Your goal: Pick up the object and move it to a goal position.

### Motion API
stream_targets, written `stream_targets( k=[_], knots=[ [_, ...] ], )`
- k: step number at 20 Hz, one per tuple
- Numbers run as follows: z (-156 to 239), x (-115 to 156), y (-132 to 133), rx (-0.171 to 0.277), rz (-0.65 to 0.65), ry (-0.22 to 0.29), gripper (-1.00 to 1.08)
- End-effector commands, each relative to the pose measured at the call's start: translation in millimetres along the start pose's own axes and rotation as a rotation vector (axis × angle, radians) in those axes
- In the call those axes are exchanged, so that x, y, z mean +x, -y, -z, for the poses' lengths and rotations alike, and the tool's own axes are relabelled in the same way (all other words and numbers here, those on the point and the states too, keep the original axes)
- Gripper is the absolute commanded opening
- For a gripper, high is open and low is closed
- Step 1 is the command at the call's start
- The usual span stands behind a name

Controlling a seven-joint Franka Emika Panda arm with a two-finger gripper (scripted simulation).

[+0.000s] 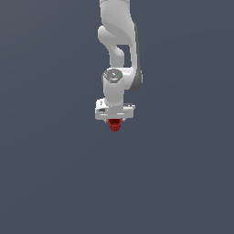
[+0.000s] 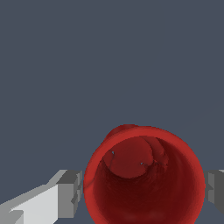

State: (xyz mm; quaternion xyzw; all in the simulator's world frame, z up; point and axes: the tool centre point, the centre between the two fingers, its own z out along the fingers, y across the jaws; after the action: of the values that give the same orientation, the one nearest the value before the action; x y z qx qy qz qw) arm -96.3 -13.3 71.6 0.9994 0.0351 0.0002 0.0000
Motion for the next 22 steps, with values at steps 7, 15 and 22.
stream_targets(
  k=[7, 15, 22],
  knots=[
    [-24.0, -0.4, 0.1, 0.000, 0.001, 0.000, 1.00],
    [-24.3, -0.3, 0.1, 0.000, 0.001, 0.000, -1.00],
    [-22.5, -0.2, 3.0, 0.000, 0.001, 0.000, -1.00]
  ],
)
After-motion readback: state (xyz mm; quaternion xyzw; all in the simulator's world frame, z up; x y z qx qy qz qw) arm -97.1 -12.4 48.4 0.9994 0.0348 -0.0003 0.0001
